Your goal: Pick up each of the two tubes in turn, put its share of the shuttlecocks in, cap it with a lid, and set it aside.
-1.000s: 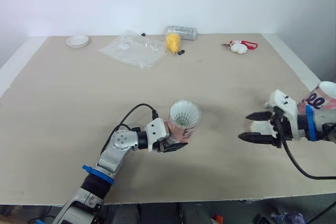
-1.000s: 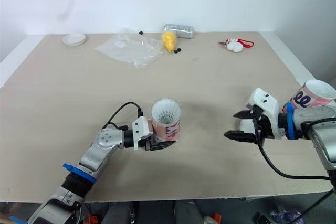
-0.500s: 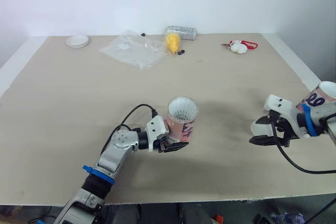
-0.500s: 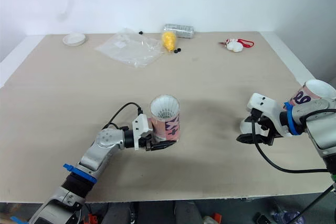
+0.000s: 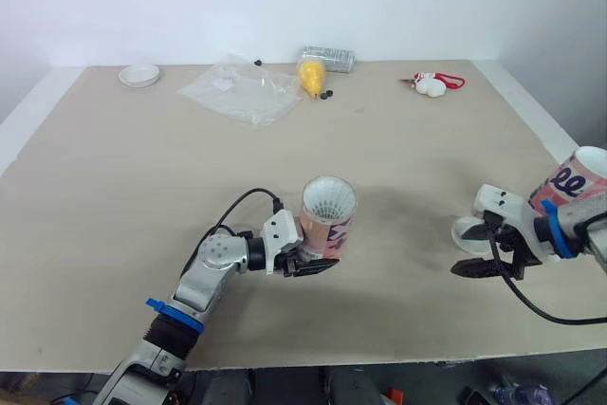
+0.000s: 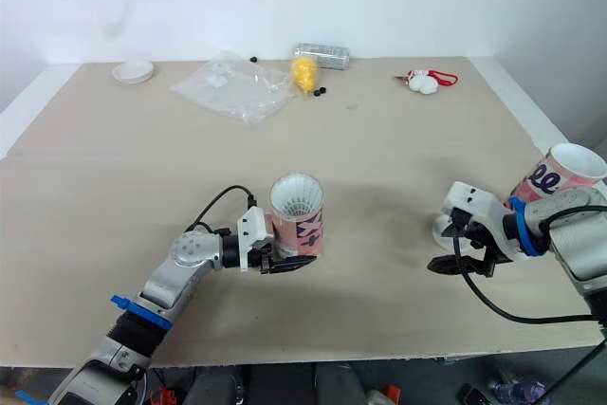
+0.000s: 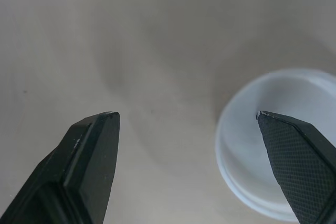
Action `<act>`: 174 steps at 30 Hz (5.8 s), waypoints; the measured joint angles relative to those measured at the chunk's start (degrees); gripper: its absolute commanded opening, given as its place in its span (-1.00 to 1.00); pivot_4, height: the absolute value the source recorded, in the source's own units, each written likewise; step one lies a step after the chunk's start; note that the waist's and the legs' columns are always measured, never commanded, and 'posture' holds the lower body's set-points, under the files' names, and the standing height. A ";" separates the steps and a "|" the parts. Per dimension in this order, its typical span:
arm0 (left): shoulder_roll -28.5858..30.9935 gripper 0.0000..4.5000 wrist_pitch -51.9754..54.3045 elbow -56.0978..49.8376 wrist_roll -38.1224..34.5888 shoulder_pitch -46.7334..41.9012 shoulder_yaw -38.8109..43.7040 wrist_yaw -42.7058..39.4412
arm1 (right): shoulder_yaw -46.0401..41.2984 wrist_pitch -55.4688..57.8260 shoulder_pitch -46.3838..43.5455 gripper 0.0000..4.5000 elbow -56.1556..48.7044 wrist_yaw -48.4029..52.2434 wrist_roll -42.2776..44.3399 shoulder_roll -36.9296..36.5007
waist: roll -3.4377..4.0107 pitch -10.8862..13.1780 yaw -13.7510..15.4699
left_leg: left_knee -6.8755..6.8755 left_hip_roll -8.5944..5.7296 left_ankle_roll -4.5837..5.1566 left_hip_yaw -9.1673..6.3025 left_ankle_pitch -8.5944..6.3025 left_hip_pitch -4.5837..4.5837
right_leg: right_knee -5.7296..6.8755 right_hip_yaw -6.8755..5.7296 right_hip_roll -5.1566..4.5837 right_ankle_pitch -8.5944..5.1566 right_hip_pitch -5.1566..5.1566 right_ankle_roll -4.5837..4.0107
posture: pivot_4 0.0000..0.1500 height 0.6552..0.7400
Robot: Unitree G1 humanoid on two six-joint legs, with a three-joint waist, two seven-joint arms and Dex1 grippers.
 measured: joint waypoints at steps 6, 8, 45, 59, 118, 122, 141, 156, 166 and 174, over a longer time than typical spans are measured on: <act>-0.10 0.29 0.03 0.05 0.05 0.00 0.03 -0.01 | 0.51 -2.24 -0.23 -0.26 0.75 0.02 -2.68 0.00 | 0.00 0.00 0.00 | 0.04 0.00 0.00 0.00 0.00 0.00 | 0.00 0.00 0.00 0.00 0.01 0.00 | 1.00 1.00; -0.10 0.29 0.03 0.05 0.05 0.00 0.02 -0.01 | 0.54 -3.21 -0.31 -0.68 1.35 0.03 -3.62 0.00 | 0.00 0.00 0.00 | 0.04 0.00 0.00 0.00 0.00 0.00 | 0.00 0.00 0.00 0.00 0.01 0.00 | 1.00 1.00; -1.25 0.29 -2.78 5.88 0.15 -2.96 0.07 -0.38 | 5.24 -21.05 -35.12 -0.99 -10.88 15.24 4.88 4.53 | 0.14 -0.05 0.08 | 0.12 0.00 -0.01 0.06 0.01 0.04 | -0.02 -0.01 -0.08 0.07 0.05 -0.05 | 1.00 1.00; -0.96 0.29 -2.78 6.78 0.16 -3.58 0.09 -0.48 | 16.84 -31.55 -44.04 -0.99 -11.69 15.42 9.75 6.18 | 0.17 -0.06 -0.01 | 0.10 0.06 0.00 0.10 0.01 0.07 | -0.02 -0.03 -0.07 0.13 0.00 -0.13 | 1.00 1.00; -0.96 0.29 -1.38 5.18 0.14 -2.52 0.49 1.17 | 30.05 -37.97 -50.49 -0.28 -4.52 15.59 13.53 11.17 | 0.18 -0.06 -0.02 | 0.06 0.08 0.00 0.10 0.01 0.07 | -0.02 -0.03 -0.07 0.13 -0.03 -0.17 | 1.00 1.00; -0.95 0.29 -1.31 5.15 0.14 -2.52 0.49 1.17 | 29.00 -35.01 -50.43 -0.28 -4.63 15.63 15.41 11.49 | 0.18 -0.06 -0.01 | 0.06 0.08 0.00 0.10 0.01 0.07 | -0.02 -0.03 -0.07 0.13 -0.04 -0.17 | 1.00 1.00; -0.71 0.29 -1.21 5.22 0.11 -2.72 0.60 0.99 | 6.42 -1.85 -38.25 -0.99 -5.44 1.87 25.87 23.29 | 0.16 -0.08 -0.03 | 0.06 0.09 0.02 0.07 0.03 0.03 | -0.02 -0.06 -0.02 0.17 -0.05 -0.19 | 1.00 1.00; -0.76 0.29 -1.07 5.20 0.09 -2.68 0.68 1.09 | 8.06 -3.37 -33.48 -0.99 -7.85 1.58 16.84 26.16 | 0.16 -0.07 -0.05 | 0.06 0.09 0.02 0.06 0.03 0.03 | -0.02 -0.06 -0.01 0.17 -0.05 -0.18 | 1.00 1.00; -0.79 0.29 -0.97 5.32 0.11 -2.64 0.73 1.40 | 9.65 -6.45 -33.15 -0.99 -7.22 3.86 11.86 26.81 | 0.14 -0.10 -0.07 | 0.06 0.09 0.02 0.05 0.03 0.09 | -0.02 -0.06 -0.01 0.17 -0.02 -0.19 | 1.00 1.00; -0.79 0.29 -0.96 5.37 0.11 -2.52 0.76 1.53 | 11.07 -6.76 -34.21 -0.99 -7.10 5.52 8.94 26.82 | 0.11 -0.21 -0.09 | 0.06 0.09 0.01 0.06 0.02 0.10 | -0.02 -0.06 -0.01 0.17 -0.02 -0.20 | 1.00 1.00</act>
